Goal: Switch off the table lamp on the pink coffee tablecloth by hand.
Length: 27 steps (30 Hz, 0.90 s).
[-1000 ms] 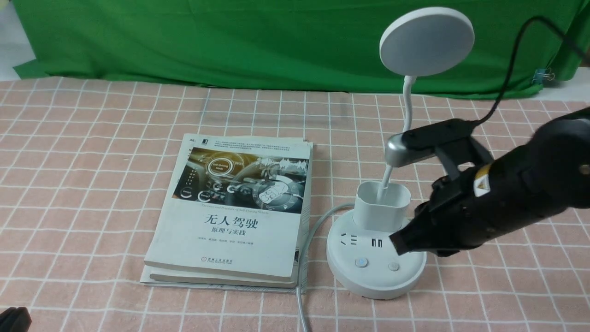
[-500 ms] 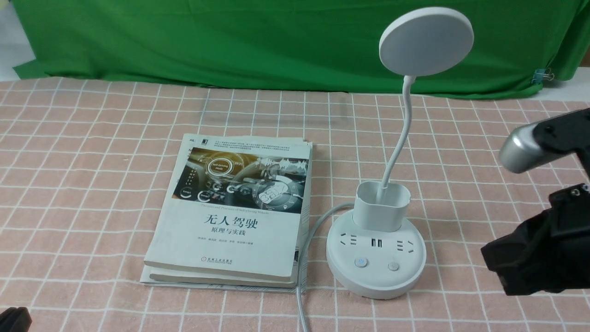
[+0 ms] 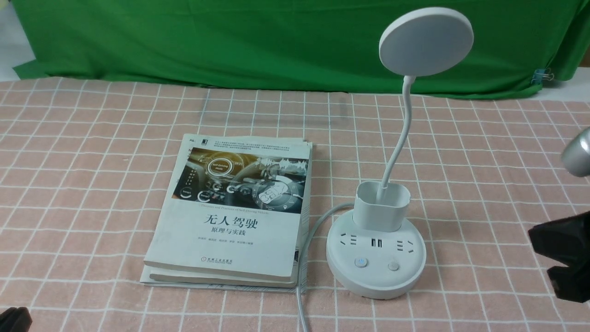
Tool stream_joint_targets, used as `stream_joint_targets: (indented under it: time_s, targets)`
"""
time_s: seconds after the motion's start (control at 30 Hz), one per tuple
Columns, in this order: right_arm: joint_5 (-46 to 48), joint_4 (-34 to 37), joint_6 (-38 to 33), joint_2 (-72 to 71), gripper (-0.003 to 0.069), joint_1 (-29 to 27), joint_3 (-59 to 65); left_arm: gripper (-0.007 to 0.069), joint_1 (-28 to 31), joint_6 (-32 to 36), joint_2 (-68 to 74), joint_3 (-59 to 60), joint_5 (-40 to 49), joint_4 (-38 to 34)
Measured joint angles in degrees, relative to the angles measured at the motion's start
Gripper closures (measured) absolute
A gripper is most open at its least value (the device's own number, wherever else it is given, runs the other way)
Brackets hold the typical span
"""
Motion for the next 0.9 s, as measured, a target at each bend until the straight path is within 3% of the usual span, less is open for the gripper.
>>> stream_joint_targets:
  time_s: [0.33, 0.53, 0.9]
  targets:
    - [-25.92, -0.01, -0.35, -29.85, 0.0623, -20.48, 34.80, 0.0618, 0.00, 0.00, 0.00, 0.00, 0.00, 0.00]
    - [-29.05, -0.01, -0.52, -41.44, 0.0623, -24.00, 44.88, 0.0618, 0.00, 0.00, 0.00, 0.00, 0.00, 0.00]
    - [-26.15, -0.07, -2.37, -49.09, 0.0623, -25.08, 45.37, 0.0618, 0.00, 0.00, 0.00, 0.00, 0.00, 0.00]
